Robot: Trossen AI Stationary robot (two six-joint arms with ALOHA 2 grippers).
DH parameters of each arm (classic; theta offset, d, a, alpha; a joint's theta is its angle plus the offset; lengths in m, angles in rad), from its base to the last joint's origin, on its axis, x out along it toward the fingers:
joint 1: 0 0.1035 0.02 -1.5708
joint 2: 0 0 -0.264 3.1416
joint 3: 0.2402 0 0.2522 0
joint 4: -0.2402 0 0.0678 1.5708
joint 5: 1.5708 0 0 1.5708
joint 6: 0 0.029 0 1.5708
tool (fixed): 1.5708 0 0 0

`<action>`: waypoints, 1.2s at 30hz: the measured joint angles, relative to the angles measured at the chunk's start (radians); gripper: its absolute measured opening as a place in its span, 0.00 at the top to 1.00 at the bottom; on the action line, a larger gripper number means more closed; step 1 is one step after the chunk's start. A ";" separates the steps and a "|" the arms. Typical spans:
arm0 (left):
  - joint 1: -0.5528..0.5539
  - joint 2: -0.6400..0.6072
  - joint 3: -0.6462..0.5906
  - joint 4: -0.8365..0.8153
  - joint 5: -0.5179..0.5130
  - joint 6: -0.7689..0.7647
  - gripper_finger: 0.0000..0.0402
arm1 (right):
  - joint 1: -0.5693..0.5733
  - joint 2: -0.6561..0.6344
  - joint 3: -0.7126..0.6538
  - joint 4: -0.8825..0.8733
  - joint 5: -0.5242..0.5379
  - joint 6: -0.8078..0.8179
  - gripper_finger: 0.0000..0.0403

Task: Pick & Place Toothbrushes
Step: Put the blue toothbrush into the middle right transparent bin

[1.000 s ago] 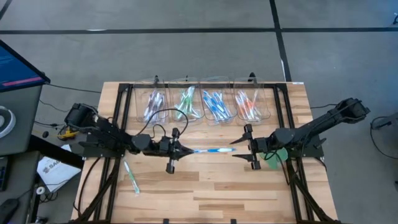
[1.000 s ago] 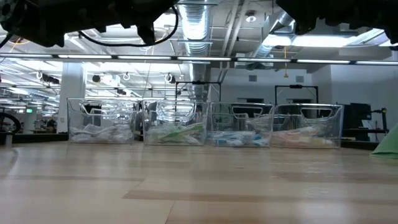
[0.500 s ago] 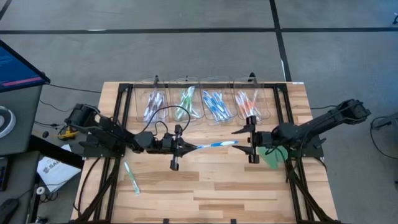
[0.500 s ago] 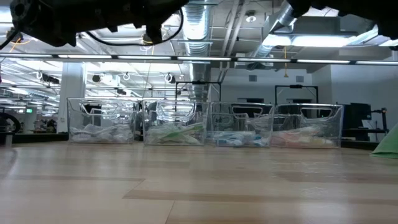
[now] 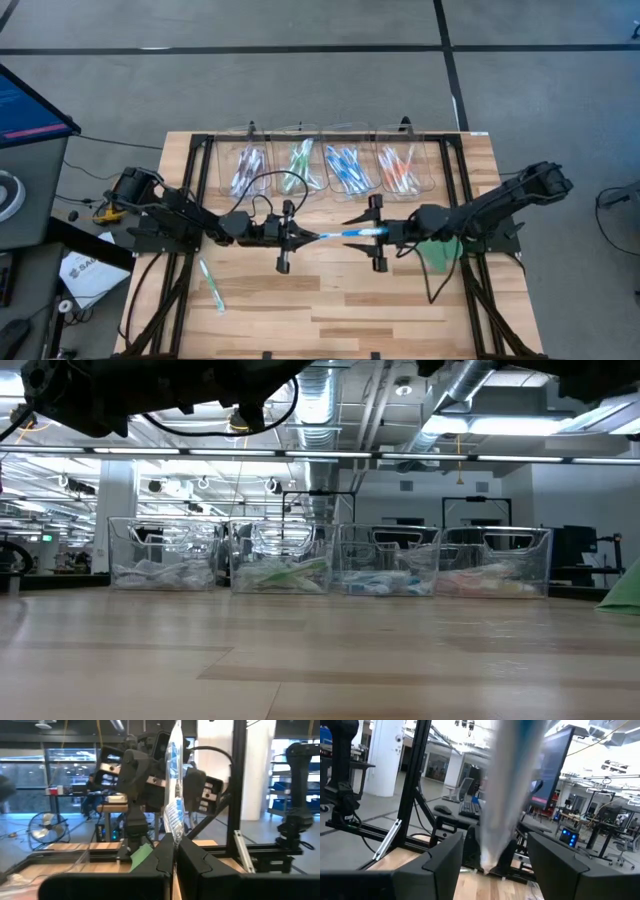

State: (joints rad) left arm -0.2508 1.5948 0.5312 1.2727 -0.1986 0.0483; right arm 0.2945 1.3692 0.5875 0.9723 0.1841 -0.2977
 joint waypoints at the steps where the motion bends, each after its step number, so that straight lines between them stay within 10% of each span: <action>1: 0.000 0.000 0.000 0.000 0.010 0.000 1.00 | 0.002 0.017 0.011 -0.001 0.000 0.000 0.47; 17: -0.006 0.000 -0.001 -0.017 0.040 -0.001 1.00 | 0.006 0.043 0.031 -0.006 0.000 -0.042 0.75; 36: -0.003 0.000 -0.001 -0.045 0.040 -0.001 1.00 | 0.002 0.042 0.031 -0.006 -0.002 -0.053 0.80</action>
State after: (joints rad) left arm -0.2539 1.5944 0.5299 1.2278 -0.1589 0.0475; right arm 0.2968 1.4117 0.6182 0.9665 0.1825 -0.3511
